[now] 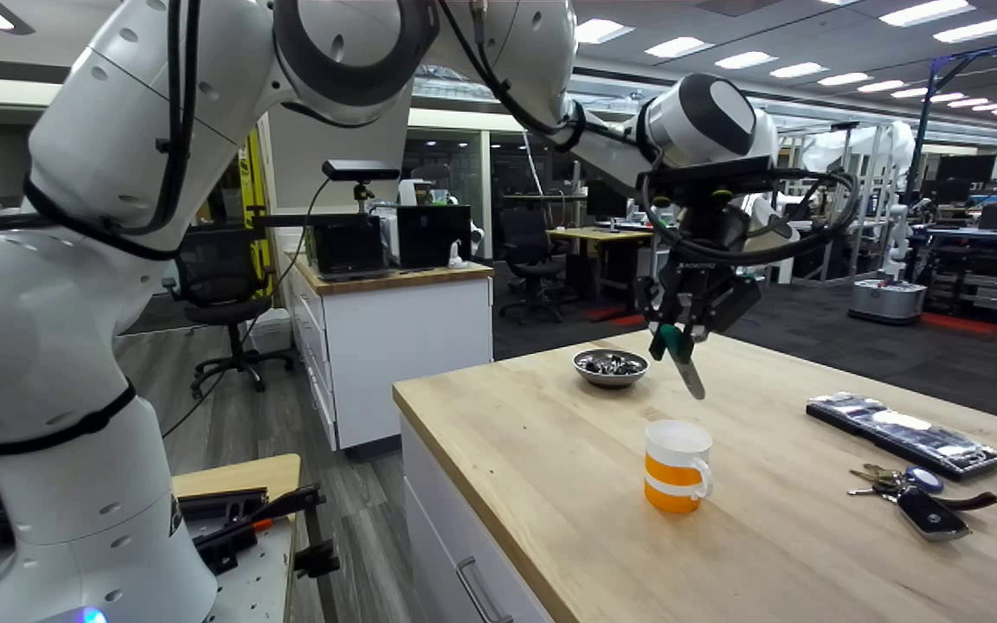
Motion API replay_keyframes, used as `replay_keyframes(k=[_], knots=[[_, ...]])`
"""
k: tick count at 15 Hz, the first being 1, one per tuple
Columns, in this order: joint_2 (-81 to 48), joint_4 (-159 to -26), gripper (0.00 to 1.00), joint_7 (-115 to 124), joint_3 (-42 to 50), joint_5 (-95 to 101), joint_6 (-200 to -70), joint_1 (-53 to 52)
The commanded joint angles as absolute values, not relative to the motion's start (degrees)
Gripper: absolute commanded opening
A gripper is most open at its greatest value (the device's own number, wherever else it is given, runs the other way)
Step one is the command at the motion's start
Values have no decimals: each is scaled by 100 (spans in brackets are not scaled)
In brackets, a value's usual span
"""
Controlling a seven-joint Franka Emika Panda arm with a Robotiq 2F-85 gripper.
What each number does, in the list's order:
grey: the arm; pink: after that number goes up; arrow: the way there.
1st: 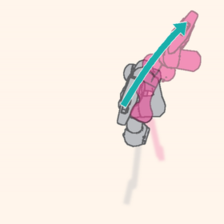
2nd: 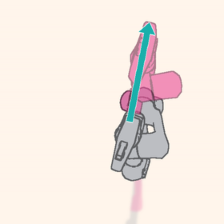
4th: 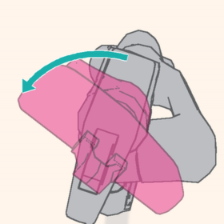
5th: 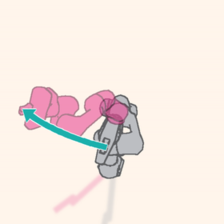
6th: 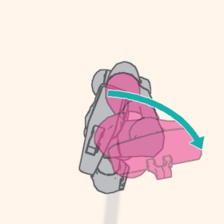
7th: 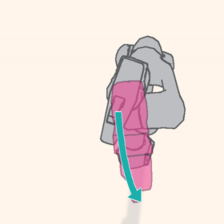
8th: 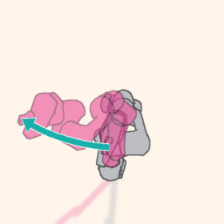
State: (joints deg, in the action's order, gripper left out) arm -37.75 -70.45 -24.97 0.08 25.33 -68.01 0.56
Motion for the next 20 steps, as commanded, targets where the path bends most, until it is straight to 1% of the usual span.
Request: replay_keyframes(k=[1, 7, 12, 16, 20], knots=[[-3857, -6662, 6, -2455, -156, 2172, -6638, 39], [-4094, -6620, 6, -2085, -380, 1263, -6893, -10], [-4237, -6969, 6, -1498, -317, 1323, -7870, -219], [-4125, -7518, 6, -1078, -294, 1295, -8668, -298], [-3907, -8160, 6, -593, -294, 1178, -9164, -324]])
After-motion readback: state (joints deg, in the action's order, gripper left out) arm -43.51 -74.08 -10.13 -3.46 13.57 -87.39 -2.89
